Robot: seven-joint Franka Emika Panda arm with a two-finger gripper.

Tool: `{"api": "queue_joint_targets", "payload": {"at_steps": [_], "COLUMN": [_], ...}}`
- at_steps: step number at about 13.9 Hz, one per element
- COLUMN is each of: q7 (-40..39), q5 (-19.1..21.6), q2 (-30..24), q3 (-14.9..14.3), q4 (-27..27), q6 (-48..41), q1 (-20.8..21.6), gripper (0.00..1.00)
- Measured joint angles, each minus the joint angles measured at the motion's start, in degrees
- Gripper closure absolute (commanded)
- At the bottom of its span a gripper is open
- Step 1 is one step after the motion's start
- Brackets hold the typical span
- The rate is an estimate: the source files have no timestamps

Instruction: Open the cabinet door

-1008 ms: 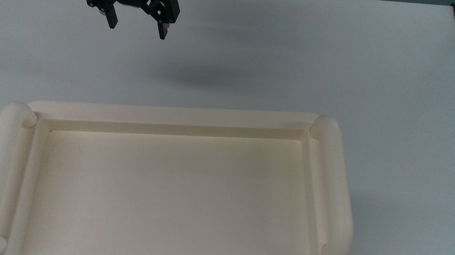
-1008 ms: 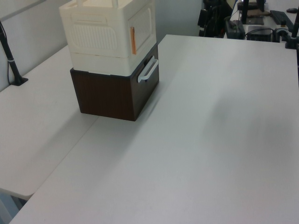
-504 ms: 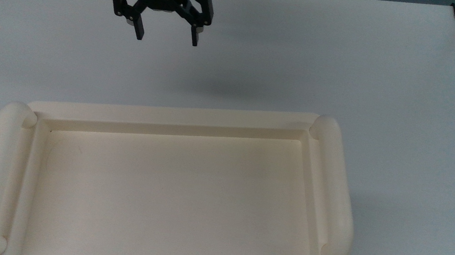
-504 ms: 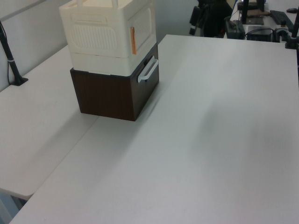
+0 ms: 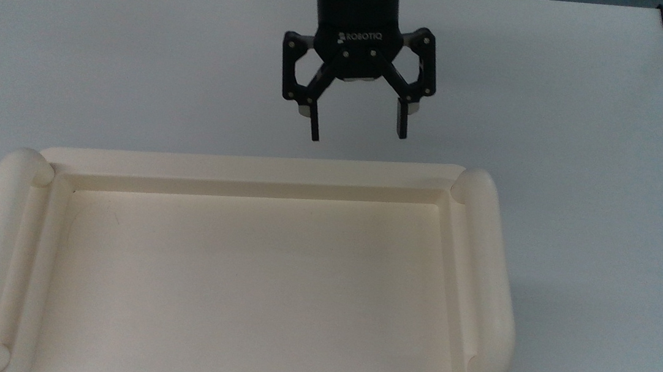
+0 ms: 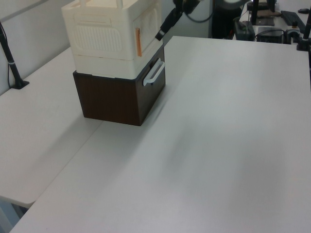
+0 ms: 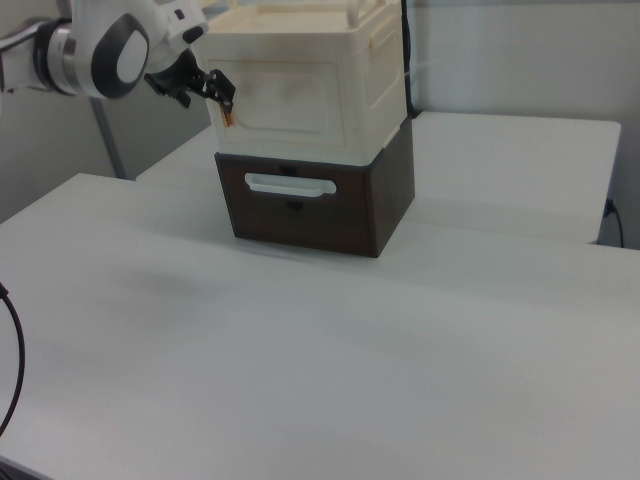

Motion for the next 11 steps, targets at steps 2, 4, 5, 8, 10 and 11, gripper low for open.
{"api": "queue_joint_targets", "payload": {"at_steps": [2,4,5,8,10,11], "q7": [0.1,0.3,0.3,0.3,0.3,0.3], "q5": [0.0,0.0,0.0,0.0,0.0,0.0], "q2": [1.8,3.2,3.8,5.9,7.7,8.2], "q3": [0.0,0.0,0.0,0.0,0.0,0.0], "q4": [0.0,0.1,0.3,1.5,2.2,2.2], "q6": [5.0,9.1,10.4,13.3,17.0,18.3], "q1": [0.6,0.8,0.8,0.8,0.8,0.8], "gripper": [0.08,0.1,0.13,0.15,0.2,0.22]}}
